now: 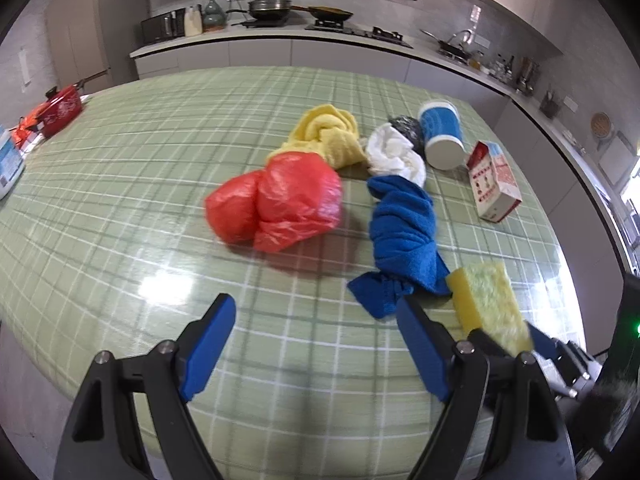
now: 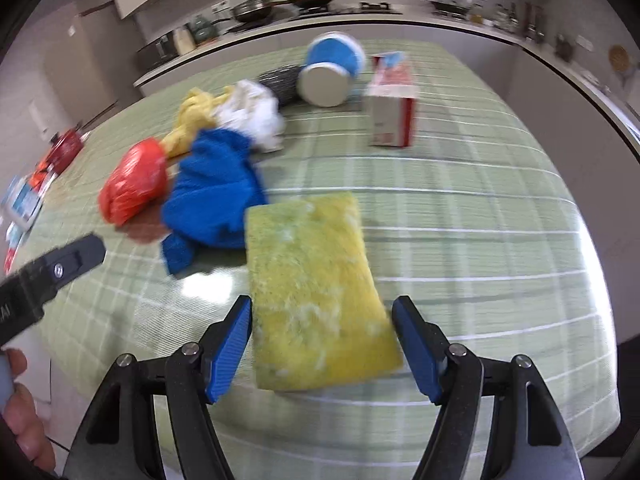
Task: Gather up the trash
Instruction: 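Grasp the yellow sponge with the right tool while the left tool grasps the blue towel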
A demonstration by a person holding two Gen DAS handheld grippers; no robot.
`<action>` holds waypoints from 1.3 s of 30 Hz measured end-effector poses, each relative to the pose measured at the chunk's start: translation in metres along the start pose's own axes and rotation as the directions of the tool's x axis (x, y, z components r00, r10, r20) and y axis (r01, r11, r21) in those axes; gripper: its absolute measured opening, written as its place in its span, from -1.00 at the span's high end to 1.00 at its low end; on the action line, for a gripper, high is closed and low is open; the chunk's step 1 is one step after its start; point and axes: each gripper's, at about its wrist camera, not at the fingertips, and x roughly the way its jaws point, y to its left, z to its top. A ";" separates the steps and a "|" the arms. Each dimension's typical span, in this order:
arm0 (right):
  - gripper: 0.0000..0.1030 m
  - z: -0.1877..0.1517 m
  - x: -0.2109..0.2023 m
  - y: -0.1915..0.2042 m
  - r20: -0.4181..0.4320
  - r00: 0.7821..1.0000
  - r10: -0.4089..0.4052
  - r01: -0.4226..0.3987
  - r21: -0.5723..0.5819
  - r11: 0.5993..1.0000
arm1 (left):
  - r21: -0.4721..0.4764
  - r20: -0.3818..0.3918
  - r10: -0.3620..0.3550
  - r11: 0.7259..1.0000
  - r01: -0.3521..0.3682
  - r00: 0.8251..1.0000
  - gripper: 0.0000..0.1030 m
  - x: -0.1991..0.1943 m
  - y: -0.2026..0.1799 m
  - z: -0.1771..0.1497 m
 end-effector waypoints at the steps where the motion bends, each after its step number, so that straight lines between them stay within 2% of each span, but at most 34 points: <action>1: -0.42 0.001 -0.001 -0.006 0.002 1.000 -0.012 0.012 0.014 1.000 | 0.008 -0.003 -0.003 1.000 0.003 1.000 -0.62 0.002 -0.003 0.000; 5: -0.42 0.006 -0.001 -0.028 0.005 0.999 -0.045 0.044 0.056 0.997 | 0.046 -0.021 -0.017 0.999 0.018 1.000 -0.62 0.010 -0.016 -0.003; 8: -0.42 0.012 0.002 -0.035 0.000 1.000 -0.023 0.023 0.056 0.998 | 0.067 -0.027 -0.021 0.998 0.023 0.999 -0.62 0.014 -0.024 -0.001; 15: -0.39 0.020 0.009 -0.018 -0.007 1.000 0.003 -0.003 -0.105 0.995 | 0.066 -0.028 -0.018 0.998 0.020 0.999 -0.62 0.018 -0.028 0.004; 16: -0.24 0.019 0.010 -0.017 -0.003 1.000 0.002 -0.003 -0.114 0.993 | 0.063 -0.030 -0.018 0.998 0.020 0.999 -0.62 0.019 -0.028 0.005; 21: 0.01 0.021 0.009 -0.021 0.009 1.000 0.017 -0.016 -0.119 0.993 | 0.058 -0.037 -0.022 0.998 0.024 0.999 -0.62 0.026 -0.030 0.007; 25: 0.15 0.021 0.004 -0.031 0.033 0.998 0.050 -0.048 -0.060 0.997 | 0.060 -0.039 -0.026 0.998 0.029 0.999 -0.62 0.031 -0.036 0.009; 31: 0.16 0.026 -0.005 -0.048 0.066 0.998 0.016 -0.016 0.001 1.000 | 0.053 -0.037 -0.034 0.998 0.036 0.999 -0.62 0.045 -0.047 0.021; 34: 0.04 0.029 -0.007 -0.059 0.077 0.997 -0.028 0.026 0.031 0.999 | 0.060 -0.044 -0.034 0.998 0.036 0.998 -0.62 0.058 -0.053 0.027; 36: -0.06 0.031 -0.002 -0.065 0.058 0.998 -0.028 0.025 0.040 0.999 | 0.066 -0.050 -0.034 0.997 0.038 0.998 -0.61 0.067 -0.055 0.029; 37: -0.08 0.031 0.000 -0.067 0.052 0.998 -0.025 0.022 0.045 0.999 | 0.065 -0.058 -0.046 0.997 0.049 0.997 -0.55 0.071 -0.056 0.030; 39: -0.11 0.031 0.005 -0.069 0.039 0.999 -0.016 0.014 0.047 0.999 | 0.059 -0.066 -0.065 0.996 0.069 0.996 -0.11 0.076 -0.054 0.029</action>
